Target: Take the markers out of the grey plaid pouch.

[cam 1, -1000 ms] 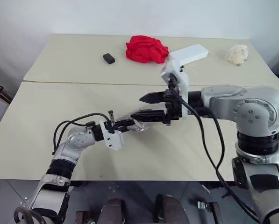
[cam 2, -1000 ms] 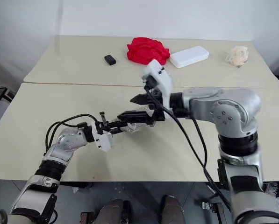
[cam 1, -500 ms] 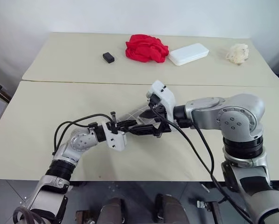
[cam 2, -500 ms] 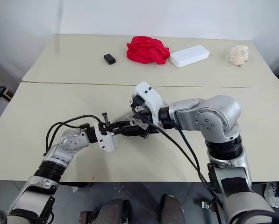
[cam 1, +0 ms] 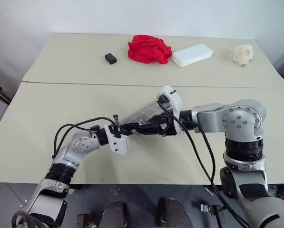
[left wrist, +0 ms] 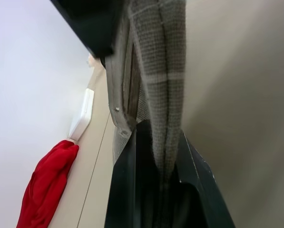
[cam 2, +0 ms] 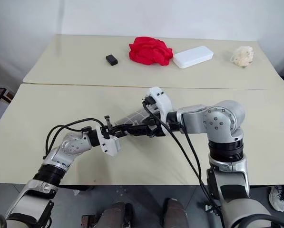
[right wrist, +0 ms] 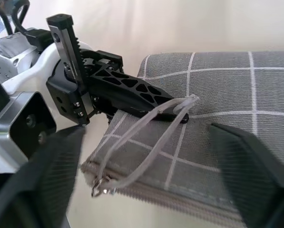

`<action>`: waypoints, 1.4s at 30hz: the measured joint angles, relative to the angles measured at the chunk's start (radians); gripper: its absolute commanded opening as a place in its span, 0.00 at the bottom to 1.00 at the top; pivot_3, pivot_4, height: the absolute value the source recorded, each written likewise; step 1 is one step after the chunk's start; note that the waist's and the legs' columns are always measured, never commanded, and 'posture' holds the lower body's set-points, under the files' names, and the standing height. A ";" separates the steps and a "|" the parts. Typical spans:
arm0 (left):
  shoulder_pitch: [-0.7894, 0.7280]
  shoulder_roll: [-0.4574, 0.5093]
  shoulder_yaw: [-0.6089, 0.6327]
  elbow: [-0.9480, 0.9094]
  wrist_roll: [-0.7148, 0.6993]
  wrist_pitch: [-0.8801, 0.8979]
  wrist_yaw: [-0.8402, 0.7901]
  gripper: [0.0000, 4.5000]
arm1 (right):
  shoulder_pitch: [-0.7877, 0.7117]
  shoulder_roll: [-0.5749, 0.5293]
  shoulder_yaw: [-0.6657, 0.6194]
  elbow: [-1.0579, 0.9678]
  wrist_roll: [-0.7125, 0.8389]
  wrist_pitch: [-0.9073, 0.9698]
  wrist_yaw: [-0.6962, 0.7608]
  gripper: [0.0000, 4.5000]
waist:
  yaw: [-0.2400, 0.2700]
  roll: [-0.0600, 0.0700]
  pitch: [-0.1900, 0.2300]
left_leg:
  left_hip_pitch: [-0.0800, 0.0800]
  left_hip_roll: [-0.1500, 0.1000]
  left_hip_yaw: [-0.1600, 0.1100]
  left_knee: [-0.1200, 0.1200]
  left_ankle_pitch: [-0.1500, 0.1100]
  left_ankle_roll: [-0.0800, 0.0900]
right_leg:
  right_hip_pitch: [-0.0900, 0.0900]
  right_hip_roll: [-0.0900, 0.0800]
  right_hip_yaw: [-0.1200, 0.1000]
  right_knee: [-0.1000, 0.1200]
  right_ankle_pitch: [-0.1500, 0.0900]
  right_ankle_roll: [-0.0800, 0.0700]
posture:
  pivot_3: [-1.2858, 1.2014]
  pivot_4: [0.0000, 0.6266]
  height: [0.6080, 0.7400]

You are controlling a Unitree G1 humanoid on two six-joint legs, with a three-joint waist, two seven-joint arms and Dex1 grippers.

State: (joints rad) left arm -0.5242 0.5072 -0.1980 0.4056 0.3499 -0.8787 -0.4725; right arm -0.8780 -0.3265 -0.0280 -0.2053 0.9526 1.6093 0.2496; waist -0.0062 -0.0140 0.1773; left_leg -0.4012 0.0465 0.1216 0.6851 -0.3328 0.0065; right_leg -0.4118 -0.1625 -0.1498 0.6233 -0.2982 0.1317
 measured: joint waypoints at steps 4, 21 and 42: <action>0.000 0.003 -0.005 -0.003 0.000 0.008 0.002 0.00 | 0.000 0.022 -0.008 0.011 0.000 0.000 -0.020 0.41 | 0.000 0.000 0.000 | 0.000 0.000 0.000 0.000 0.000 0.000 | 0.000 0.000 0.000 0.000 0.000 0.000 | 0.52 0.24 1.00; 0.069 -0.017 0.011 -0.125 -0.569 0.318 -0.278 0.00 | 0.003 -0.051 -0.182 0.011 0.011 -0.198 0.135 0.00 | -0.003 0.000 0.000 | 0.000 0.000 -0.001 0.000 0.000 0.000 | 0.000 0.000 0.000 0.000 0.000 0.000 | 0.52 0.24 1.00; 0.178 0.147 0.200 -0.437 -1.224 1.359 -0.586 0.00 | 0.260 -0.405 -0.184 0.127 -0.164 -0.654 0.477 0.00 | -0.016 0.001 0.000 | 0.000 0.000 0.000 0.000 0.001 -0.002 | 0.000 0.001 0.001 -0.001 0.000 0.000 | 0.52 0.24 1.00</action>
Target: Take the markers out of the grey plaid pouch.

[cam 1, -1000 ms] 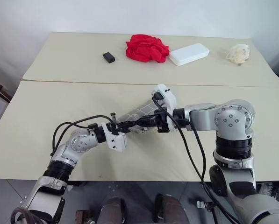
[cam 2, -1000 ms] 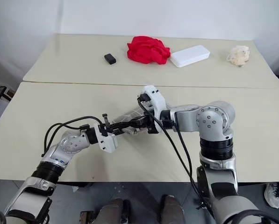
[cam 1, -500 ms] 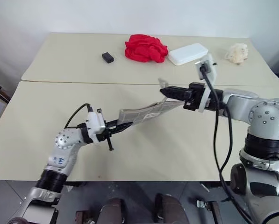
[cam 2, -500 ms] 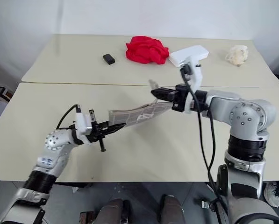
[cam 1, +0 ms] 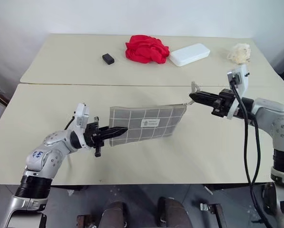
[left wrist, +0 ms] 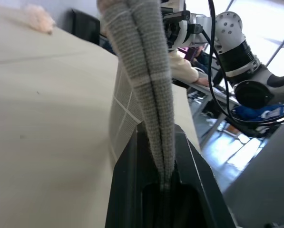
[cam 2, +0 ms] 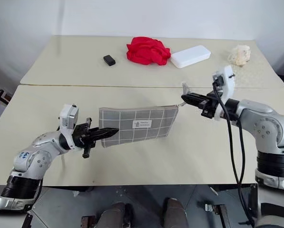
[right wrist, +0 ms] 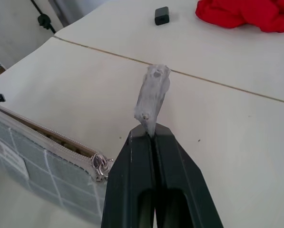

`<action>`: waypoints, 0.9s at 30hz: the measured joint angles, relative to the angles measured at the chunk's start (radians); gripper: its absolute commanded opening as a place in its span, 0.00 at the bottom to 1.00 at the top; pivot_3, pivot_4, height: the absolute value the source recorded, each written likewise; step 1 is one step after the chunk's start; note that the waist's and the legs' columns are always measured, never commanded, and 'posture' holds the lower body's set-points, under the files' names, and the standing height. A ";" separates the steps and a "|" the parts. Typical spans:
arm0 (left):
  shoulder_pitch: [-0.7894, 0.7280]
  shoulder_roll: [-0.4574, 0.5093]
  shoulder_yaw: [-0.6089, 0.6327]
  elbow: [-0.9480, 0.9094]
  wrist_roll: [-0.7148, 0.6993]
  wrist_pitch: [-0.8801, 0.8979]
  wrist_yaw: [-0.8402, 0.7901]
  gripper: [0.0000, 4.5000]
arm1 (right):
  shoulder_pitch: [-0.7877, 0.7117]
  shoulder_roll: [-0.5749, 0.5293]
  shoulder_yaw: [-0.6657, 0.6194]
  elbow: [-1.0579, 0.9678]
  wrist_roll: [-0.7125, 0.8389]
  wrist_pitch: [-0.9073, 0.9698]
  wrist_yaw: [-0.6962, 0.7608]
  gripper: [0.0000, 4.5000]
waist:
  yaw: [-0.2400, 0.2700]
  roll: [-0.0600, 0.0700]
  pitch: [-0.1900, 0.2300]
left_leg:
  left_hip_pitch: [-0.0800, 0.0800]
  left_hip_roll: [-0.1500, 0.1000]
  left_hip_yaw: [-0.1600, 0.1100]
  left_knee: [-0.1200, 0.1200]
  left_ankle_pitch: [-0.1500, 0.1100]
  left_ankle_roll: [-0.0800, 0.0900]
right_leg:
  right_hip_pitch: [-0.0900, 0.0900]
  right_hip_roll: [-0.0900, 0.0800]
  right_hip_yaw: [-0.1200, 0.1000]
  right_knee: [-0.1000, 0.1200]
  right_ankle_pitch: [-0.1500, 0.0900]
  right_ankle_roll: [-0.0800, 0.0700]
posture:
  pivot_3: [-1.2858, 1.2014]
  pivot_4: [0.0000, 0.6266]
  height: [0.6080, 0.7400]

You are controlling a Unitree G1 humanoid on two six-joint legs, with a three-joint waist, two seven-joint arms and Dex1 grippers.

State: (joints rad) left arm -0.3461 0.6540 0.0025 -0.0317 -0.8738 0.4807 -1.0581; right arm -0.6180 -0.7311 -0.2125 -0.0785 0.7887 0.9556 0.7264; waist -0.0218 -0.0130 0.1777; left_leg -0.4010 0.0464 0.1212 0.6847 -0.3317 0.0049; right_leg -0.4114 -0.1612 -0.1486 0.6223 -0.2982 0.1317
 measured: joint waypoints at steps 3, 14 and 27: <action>-0.001 -0.011 0.001 0.003 0.018 -0.002 -0.019 0.00 | 0.015 0.009 -0.008 -0.005 0.003 -0.068 0.018 0.00 | 0.000 0.000 0.000 | 0.000 0.000 0.000 0.000 0.000 0.000 | 0.000 0.000 0.000 0.000 0.000 0.000 | 0.52 0.24 1.00; 0.038 -0.094 -0.021 0.066 0.156 -0.076 -0.091 0.00 | 0.333 -0.124 -0.180 -0.058 -0.089 -0.325 0.186 0.56 | 0.048 0.000 0.000 | 0.001 0.000 0.001 0.001 0.001 0.000 | 0.002 0.000 0.001 -0.002 0.000 0.001 | 0.52 0.24 1.00; -0.069 -0.250 -0.076 0.219 0.391 -0.397 -0.139 0.00 | 0.242 -0.267 -0.223 -0.097 -0.014 -0.272 0.326 0.20 | 0.041 0.003 -0.001 | 0.010 0.001 0.005 0.001 0.001 0.000 | 0.005 0.001 0.007 0.002 0.000 0.001 | 0.52 0.24 1.00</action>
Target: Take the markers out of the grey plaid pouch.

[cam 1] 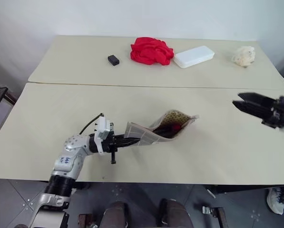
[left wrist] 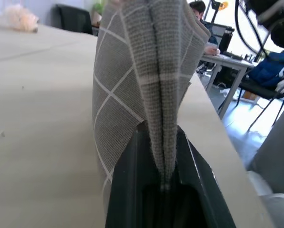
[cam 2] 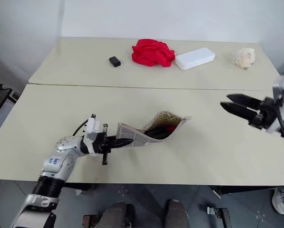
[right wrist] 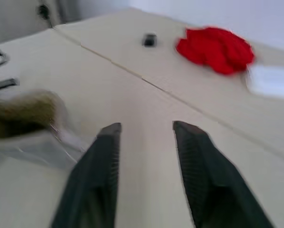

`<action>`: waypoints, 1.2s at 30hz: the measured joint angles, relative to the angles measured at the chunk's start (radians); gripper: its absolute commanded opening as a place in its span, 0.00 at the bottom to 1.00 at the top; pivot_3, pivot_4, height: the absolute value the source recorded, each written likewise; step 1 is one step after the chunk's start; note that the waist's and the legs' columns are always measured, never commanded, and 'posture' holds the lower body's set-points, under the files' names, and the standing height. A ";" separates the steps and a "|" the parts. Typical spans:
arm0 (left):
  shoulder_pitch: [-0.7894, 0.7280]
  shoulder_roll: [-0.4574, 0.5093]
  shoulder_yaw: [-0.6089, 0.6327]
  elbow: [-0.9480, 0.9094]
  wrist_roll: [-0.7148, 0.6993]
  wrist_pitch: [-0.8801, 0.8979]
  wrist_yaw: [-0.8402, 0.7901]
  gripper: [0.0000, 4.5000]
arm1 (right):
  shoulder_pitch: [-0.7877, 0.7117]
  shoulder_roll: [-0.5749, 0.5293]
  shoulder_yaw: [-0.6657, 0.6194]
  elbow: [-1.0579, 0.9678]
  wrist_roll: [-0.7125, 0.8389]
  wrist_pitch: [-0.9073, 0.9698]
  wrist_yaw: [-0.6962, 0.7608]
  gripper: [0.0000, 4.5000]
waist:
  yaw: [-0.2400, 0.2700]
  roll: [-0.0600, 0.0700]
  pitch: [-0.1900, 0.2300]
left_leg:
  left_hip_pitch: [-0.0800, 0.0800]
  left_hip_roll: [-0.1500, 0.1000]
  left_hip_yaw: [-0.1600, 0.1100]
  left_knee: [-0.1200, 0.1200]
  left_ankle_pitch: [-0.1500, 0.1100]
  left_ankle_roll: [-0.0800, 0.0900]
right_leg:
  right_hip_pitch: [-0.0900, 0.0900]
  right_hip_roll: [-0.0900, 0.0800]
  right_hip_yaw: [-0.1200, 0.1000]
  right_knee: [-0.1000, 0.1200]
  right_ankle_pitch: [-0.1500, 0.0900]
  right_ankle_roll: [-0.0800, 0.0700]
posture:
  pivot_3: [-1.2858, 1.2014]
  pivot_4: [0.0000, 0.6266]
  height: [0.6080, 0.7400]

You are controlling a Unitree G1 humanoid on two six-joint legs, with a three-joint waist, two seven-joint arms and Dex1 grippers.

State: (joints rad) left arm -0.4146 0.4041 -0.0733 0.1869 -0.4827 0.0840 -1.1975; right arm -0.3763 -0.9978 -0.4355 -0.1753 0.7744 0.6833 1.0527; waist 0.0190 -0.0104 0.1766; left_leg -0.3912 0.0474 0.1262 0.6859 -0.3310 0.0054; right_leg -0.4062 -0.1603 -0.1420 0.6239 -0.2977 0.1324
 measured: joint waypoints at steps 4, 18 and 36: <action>-0.026 -0.030 -0.013 0.034 0.022 -0.044 -0.018 0.00 | -0.073 -0.059 0.190 -0.162 -0.002 0.059 0.035 0.01 | 0.002 0.000 0.000 | 0.000 0.000 0.000 0.000 0.000 0.001 | 0.001 0.000 0.000 -0.001 0.000 0.000 | 0.52 0.24 1.00; -0.032 -0.073 -0.022 0.058 0.045 -0.062 -0.017 0.00 | -0.301 -0.055 0.608 -0.296 -0.149 0.255 -0.064 0.01 | 0.002 0.000 0.000 | -0.002 0.000 -0.003 0.003 -0.001 0.001 | 0.000 -0.001 -0.002 -0.001 0.000 0.000 | 0.52 0.24 1.00; -0.037 -0.111 -0.010 0.072 0.057 -0.063 0.026 0.00 | -0.532 0.088 0.979 -0.239 -0.509 0.237 -0.059 0.09 | -0.006 0.000 0.000 | -0.012 0.000 -0.007 0.011 -0.001 0.001 | -0.004 -0.001 -0.006 0.002 0.000 0.000 | 0.52 0.24 1.00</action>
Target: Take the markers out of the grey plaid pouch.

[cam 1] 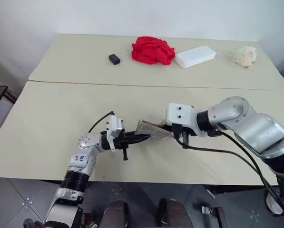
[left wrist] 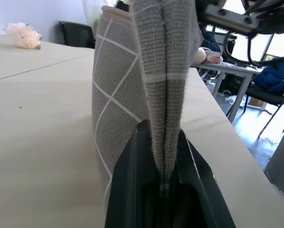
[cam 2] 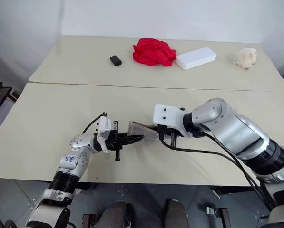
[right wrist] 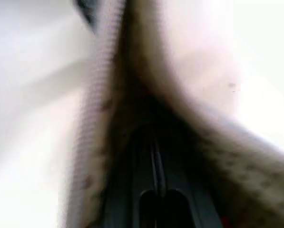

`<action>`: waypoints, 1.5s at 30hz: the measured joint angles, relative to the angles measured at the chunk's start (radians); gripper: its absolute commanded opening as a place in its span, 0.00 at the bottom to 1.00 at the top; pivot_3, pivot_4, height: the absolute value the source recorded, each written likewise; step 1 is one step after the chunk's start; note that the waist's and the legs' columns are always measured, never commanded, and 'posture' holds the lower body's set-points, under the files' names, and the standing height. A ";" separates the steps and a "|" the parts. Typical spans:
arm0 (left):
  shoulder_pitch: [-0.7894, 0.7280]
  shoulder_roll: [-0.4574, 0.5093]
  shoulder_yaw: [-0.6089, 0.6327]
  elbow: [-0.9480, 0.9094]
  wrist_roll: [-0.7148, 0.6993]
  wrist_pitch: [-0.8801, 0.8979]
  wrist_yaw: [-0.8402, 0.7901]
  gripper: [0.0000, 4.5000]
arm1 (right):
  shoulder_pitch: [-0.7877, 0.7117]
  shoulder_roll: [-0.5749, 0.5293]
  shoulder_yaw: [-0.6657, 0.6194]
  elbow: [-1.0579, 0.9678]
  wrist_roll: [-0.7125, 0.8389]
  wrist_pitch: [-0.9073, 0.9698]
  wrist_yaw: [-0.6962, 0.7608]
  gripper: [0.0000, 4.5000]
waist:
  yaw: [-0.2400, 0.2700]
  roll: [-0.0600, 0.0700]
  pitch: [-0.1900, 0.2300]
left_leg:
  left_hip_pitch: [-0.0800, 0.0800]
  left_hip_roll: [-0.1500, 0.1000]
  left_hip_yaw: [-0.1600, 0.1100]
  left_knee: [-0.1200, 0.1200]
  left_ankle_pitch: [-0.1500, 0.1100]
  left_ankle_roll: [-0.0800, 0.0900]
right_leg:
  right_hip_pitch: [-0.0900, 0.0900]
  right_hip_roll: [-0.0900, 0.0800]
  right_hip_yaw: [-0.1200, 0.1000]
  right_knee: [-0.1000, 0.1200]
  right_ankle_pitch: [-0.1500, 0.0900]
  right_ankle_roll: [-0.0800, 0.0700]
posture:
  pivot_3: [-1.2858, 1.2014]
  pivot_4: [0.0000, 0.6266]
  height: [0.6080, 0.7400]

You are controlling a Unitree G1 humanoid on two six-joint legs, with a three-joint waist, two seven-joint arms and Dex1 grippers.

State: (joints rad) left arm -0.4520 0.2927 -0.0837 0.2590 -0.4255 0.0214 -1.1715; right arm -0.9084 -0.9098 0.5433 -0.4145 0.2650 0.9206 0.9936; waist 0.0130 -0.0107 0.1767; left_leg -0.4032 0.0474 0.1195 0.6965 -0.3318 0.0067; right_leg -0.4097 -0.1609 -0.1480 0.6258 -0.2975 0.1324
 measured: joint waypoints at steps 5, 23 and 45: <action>-0.003 -0.001 0.000 0.003 0.001 0.001 0.000 0.00 | 0.000 0.003 0.004 0.032 -0.065 -0.035 0.032 0.43 | -0.001 0.000 0.000 | 0.000 0.000 0.000 0.000 0.000 0.000 | 0.000 0.000 0.000 0.000 0.000 0.000 | 0.52 0.24 1.00; -0.012 0.004 0.027 -0.016 -0.057 0.222 -0.001 0.00 | -0.061 0.155 0.085 0.305 -0.295 -0.306 0.180 1.00 | -0.021 0.000 0.000 | 0.000 0.000 0.000 0.001 0.000 0.000 | 0.000 0.000 -0.001 0.002 0.000 0.000 | 0.52 0.24 1.00; -0.015 0.005 0.063 -0.052 -0.077 0.328 -0.002 0.00 | -0.080 0.265 0.085 0.448 -0.585 -0.540 0.112 0.47 | -0.040 0.000 0.000 | 0.000 0.000 0.000 0.000 0.000 -0.001 | 0.000 0.000 -0.001 0.002 0.000 0.000 | 0.52 0.24 1.00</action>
State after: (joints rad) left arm -0.4666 0.2973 -0.0203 0.2069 -0.5025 0.3492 -1.1733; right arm -0.9884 -0.6453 0.6279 0.0338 -0.3199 0.3810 1.1054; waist -0.0270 -0.0105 0.1766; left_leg -0.4029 0.0479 0.1194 0.6966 -0.3313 0.0059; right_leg -0.4098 -0.1606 -0.1486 0.6277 -0.2975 0.1324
